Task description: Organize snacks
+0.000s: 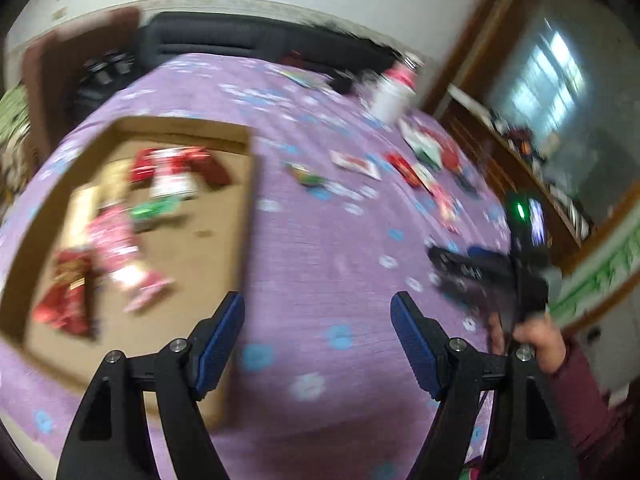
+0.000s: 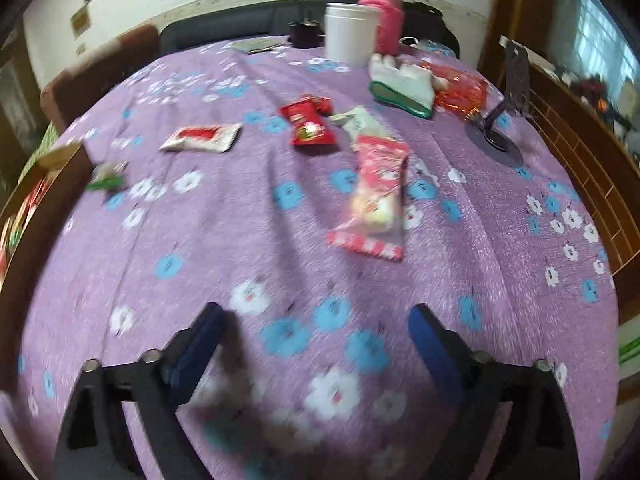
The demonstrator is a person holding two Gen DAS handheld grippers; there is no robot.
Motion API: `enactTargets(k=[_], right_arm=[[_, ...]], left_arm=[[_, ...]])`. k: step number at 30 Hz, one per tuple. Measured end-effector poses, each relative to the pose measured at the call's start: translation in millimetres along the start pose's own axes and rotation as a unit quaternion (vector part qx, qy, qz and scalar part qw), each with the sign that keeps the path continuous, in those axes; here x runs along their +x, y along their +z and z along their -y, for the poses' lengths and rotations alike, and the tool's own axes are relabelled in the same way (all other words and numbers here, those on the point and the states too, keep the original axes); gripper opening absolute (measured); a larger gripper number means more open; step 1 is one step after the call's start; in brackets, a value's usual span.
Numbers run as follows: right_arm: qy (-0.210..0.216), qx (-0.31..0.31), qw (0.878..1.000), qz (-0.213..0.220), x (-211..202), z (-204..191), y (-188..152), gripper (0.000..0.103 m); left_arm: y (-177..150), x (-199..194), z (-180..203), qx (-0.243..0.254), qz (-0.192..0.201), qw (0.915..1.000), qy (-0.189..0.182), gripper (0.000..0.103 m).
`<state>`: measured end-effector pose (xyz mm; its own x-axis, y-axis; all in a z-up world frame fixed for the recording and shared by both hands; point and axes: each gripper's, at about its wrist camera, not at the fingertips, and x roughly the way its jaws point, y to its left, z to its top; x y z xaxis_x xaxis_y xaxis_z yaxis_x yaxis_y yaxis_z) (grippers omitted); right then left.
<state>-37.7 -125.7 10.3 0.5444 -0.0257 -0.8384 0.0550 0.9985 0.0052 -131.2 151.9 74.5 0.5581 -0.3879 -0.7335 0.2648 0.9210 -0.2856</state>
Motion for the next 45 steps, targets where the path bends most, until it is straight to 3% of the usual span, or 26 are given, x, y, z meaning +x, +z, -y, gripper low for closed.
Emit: enactTargets(k=[2,6,14,16,20,26,45], right_arm=[[-0.017,-0.006,1.000,0.004,7,2,6,0.102],[0.000,-0.003,1.000,0.009,13,0,11,0.102],[0.005,-0.008,1.000,0.022,17,0,13,0.102],[0.005,-0.008,1.000,0.022,16,1,12,0.102],[0.004,-0.008,1.000,0.022,15,1,12,0.102],[0.005,-0.007,1.000,0.022,17,2,14,0.102],[0.005,-0.007,1.000,0.023,17,2,14,0.102]], left_arm=[[8,24,24,0.028,-0.016,0.9995,0.009,0.075],[27,70,55,0.049,-0.036,0.9981,0.011,0.075],[47,147,55,0.035,-0.052,0.9962,0.060,0.074],[45,147,58,0.047,-0.026,0.9958,0.075,0.084],[42,158,68,0.078,-0.030,0.9905,0.109,0.090],[43,159,61,0.065,-0.032,0.9930,0.094,0.102],[42,162,64,0.072,-0.036,0.9917,0.101,0.103]])
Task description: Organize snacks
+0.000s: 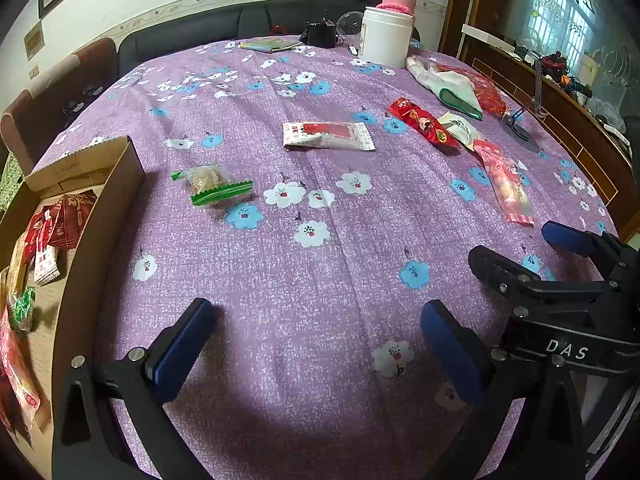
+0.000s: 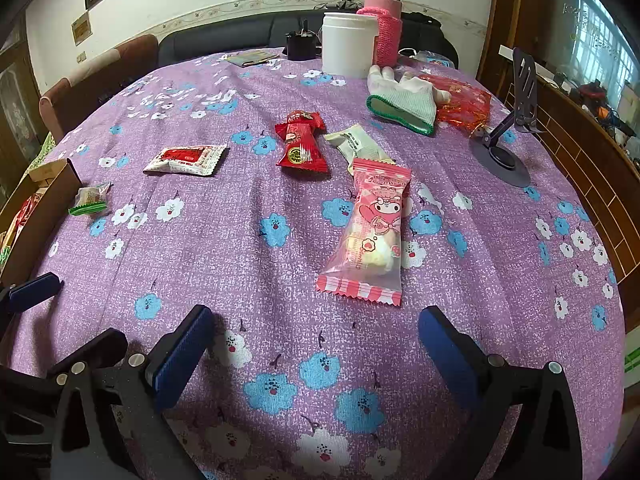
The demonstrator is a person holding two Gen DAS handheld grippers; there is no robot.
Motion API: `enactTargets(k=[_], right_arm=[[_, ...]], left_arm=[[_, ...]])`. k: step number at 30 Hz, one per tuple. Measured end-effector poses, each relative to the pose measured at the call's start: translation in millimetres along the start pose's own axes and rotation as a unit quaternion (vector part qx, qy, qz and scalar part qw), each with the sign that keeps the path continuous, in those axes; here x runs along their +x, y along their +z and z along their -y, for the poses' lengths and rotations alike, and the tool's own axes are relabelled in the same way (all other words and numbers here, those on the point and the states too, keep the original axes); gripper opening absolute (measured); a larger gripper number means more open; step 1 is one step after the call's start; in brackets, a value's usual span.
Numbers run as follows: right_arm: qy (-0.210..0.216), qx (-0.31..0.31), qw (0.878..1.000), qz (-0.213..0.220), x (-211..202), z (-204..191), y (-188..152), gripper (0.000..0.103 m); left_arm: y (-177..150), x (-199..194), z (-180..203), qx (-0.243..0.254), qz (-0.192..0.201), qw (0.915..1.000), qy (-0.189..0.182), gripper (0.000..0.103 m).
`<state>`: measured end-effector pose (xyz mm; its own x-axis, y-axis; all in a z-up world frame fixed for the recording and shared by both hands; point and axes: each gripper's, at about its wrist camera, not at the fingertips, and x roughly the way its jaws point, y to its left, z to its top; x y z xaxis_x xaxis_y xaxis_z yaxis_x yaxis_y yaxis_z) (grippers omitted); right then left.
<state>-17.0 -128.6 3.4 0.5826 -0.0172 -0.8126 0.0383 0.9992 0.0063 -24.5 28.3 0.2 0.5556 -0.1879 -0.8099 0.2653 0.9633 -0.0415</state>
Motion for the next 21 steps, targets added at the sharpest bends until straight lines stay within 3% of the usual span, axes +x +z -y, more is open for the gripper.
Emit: enactTargets(k=[21], right_arm=[[0.000,0.000,1.000,0.000,0.0,0.0,-0.7,0.102]], left_arm=[[-2.4,0.3,1.9,0.009,-0.003,0.9999,0.006,0.103]])
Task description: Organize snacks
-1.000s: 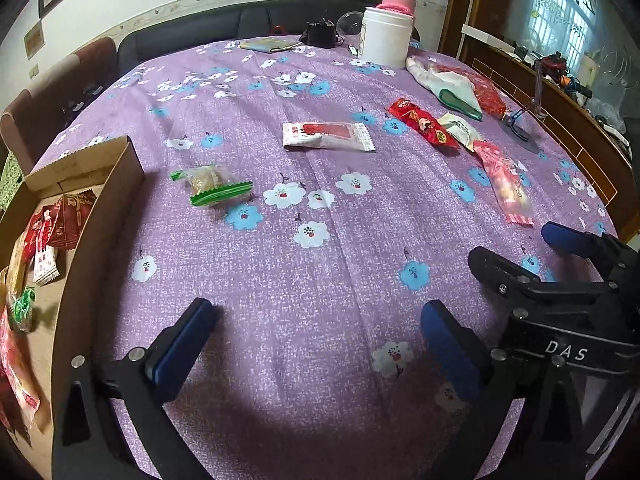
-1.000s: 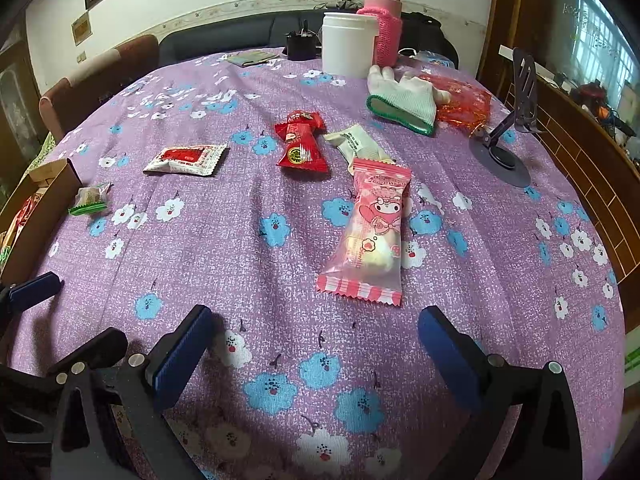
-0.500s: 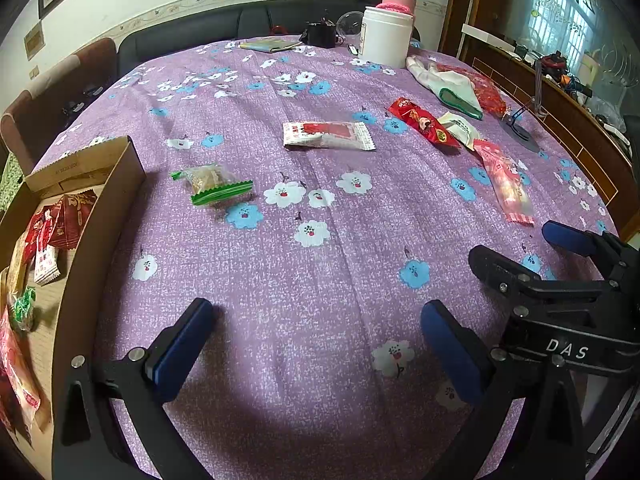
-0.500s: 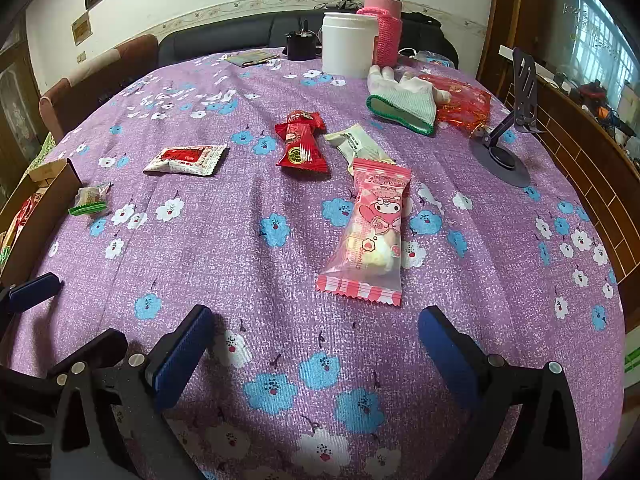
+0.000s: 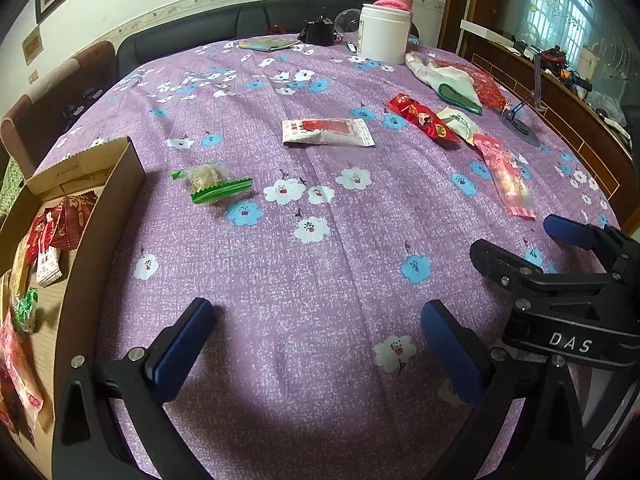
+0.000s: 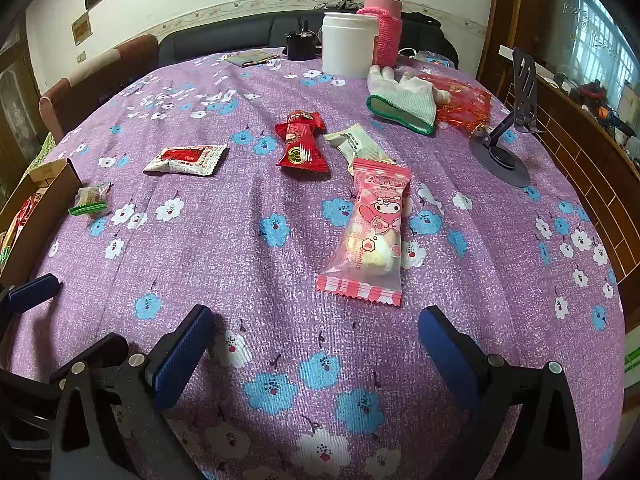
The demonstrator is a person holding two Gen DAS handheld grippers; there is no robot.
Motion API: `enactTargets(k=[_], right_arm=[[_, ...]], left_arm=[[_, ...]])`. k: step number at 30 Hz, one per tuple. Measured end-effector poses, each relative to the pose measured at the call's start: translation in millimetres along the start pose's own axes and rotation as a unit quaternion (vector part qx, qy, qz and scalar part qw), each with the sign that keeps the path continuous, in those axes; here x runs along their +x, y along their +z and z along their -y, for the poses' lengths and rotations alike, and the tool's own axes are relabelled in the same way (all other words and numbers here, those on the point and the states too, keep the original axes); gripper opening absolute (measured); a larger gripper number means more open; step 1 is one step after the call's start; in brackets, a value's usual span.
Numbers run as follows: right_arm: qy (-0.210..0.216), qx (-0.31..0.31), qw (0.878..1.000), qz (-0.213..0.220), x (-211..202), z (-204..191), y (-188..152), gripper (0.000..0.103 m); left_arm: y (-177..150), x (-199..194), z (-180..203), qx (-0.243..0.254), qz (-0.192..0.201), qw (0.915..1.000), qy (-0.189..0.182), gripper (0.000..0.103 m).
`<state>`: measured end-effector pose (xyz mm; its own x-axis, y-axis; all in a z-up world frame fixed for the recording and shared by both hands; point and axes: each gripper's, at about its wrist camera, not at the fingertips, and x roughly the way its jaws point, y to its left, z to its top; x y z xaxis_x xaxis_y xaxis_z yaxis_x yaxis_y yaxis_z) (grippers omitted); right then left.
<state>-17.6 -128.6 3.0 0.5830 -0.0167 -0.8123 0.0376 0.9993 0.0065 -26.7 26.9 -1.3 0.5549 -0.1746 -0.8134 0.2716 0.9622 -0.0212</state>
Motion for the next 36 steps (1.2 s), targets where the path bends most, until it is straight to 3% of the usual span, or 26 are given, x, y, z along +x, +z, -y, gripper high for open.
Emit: enactTargets(k=[11,16,18,23,30,36], right_arm=[[-0.002,0.006,1.000,0.000,0,0,-1,0.102],[0.010,-0.003,1.000,-0.016,0,2,0,0.102],[0.017,-0.011,1.000,-0.023,0,3,0,0.102],[0.023,-0.025,0.999,-0.026,-3,3,-5,0.102],[0.034,-0.049,0.997,-0.052,-7,4,-10,0.102],[0.055,-0.079,0.994,-0.056,-23,16,-30,0.102]], left_arm=[[-1,-1,2,0.006,-0.005,0.9999,0.007,0.103],[-9,-22,-10,-0.026,-0.010,0.9987,-0.042,0.103],[-13,-42,-13,-0.031,0.012,0.9979,-0.055,0.103],[-25,-124,-45,-0.034,0.122,0.9901,-0.061,0.103],[-34,-174,-89,-0.052,0.136,0.9864,-0.076,0.103],[-40,-163,-94,-0.086,0.117,0.9803,-0.134,0.103]])
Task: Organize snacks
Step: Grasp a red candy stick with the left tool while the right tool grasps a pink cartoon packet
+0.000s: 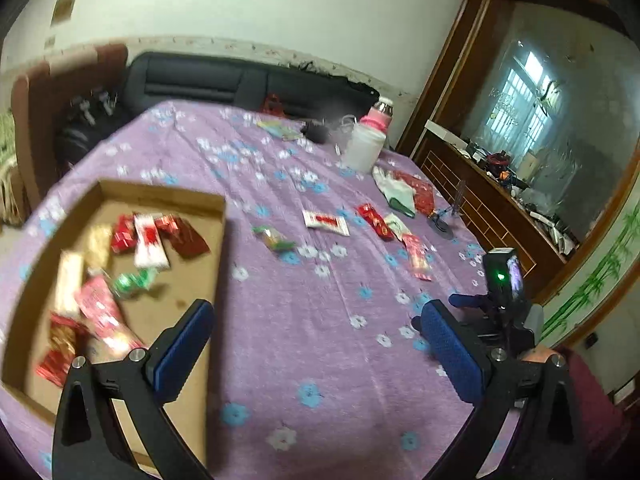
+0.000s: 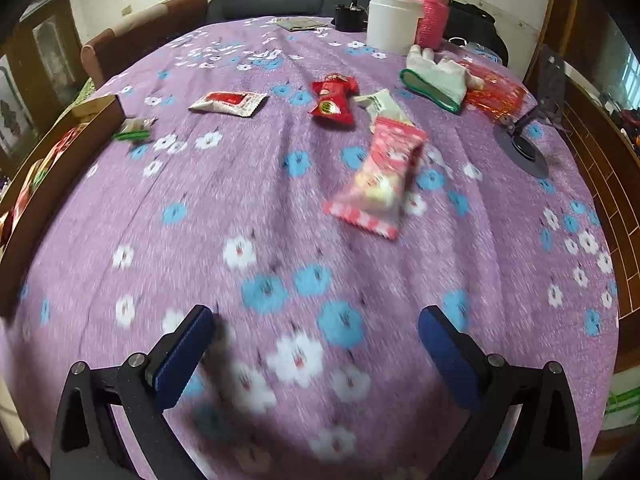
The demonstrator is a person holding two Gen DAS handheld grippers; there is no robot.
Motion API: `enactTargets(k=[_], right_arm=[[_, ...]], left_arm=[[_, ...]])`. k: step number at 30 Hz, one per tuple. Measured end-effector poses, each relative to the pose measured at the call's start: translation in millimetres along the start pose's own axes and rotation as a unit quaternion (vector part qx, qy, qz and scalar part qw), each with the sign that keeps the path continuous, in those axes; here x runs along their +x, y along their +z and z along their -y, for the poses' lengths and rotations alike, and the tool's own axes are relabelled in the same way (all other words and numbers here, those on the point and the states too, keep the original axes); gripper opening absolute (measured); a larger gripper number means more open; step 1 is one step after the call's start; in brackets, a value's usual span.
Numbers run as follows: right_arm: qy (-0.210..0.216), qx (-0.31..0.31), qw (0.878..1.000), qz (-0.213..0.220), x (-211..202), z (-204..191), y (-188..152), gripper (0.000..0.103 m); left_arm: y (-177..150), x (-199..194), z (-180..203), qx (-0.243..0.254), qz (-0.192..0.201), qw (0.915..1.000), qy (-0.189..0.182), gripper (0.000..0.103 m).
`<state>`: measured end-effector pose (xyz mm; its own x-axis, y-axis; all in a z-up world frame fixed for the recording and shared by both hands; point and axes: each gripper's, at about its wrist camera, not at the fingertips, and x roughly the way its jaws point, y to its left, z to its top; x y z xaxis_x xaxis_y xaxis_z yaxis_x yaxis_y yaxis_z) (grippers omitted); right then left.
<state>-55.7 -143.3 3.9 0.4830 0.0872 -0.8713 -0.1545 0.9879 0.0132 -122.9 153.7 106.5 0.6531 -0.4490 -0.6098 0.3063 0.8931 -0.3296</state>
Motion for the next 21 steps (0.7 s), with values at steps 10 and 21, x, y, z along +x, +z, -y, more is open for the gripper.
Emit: enactTargets(k=[10,21], right_arm=[[-0.042,0.087,0.994,0.054,-14,42,36,0.083],[-0.030,0.117,0.990,0.071,36,46,74,0.072]], left_arm=[[-6,45,7,0.004,-0.053,0.9985,-0.013,0.103],[28,76,26,0.069,-0.054,0.9950,0.049,0.103]])
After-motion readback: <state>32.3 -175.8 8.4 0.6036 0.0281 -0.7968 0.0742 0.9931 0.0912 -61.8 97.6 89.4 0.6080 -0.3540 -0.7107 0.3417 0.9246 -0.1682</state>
